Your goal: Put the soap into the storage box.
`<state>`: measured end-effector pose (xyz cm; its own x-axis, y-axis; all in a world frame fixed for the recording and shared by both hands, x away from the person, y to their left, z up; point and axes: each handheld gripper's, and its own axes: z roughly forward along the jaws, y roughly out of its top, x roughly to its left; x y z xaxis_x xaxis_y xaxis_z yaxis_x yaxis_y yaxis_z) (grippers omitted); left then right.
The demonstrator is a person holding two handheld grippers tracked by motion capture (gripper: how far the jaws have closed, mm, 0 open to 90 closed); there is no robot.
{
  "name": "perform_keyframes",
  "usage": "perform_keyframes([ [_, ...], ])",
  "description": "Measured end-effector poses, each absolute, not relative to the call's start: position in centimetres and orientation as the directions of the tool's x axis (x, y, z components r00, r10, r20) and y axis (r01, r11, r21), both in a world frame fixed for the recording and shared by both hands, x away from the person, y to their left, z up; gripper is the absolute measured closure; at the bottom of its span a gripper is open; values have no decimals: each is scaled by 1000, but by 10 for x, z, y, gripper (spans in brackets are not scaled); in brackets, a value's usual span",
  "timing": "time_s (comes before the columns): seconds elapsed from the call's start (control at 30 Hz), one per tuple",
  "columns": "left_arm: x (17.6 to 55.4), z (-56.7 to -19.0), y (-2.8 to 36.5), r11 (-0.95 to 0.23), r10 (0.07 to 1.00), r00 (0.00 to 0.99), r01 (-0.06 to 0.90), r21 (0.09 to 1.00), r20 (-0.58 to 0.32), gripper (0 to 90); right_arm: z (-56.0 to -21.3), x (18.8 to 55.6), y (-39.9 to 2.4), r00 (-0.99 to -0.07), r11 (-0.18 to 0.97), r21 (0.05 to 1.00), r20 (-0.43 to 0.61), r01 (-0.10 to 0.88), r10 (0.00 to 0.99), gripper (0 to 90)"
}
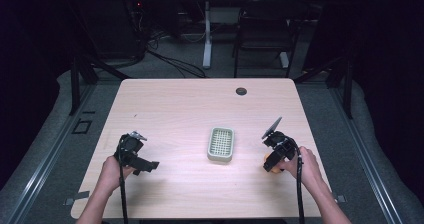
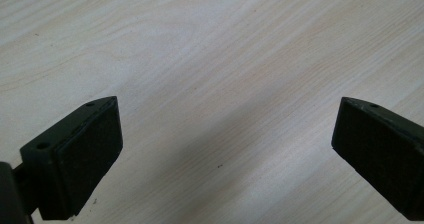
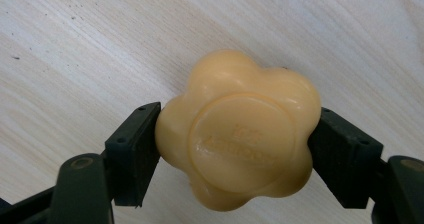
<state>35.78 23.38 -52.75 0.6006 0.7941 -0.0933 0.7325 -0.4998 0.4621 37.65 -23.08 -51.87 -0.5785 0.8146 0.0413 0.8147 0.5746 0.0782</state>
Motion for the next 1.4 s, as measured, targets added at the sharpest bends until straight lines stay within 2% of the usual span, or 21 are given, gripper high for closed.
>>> perform_keyframes([
  [0.1,358,-528,234,-498,795,599,732,465,-93,0,-518,378,-228,-579,575,83,43,814,814,265],
  [0.13,358,-528,234,-498,795,599,732,465,-93,0,-520,377,-226,-564,556,114,50,823,825,265],
  [0.17,358,-528,234,-498,795,599,732,464,-93,0,-516,380,-225,-594,591,67,37,804,804,266],
  [0.23,358,-528,234,-498,795,599,733,464,-93,0,-519,379,-222,-575,569,102,45,816,817,265],
  [0.3,358,-528,234,-498,795,599,732,465,-93,0,-515,383,-221,-615,613,50,34,788,788,265],
  [0.43,358,-528,234,-498,795,599,733,464,-93,0,-518,382,-215,-593,587,90,49,804,804,266],
  [0.53,358,-528,234,-498,795,599,733,464,-93,0,-516,385,-211,-615,612,67,40,788,788,265],
  [0.67,358,-528,234,-497,795,599,732,465,-94,0,-517,386,-205,-609,604,93,46,792,792,266],
  [1.4,358,-528,234,-498,794,600,733,464,-95,0,-507,397,-182,-647,642,91,37,761,762,266],
])
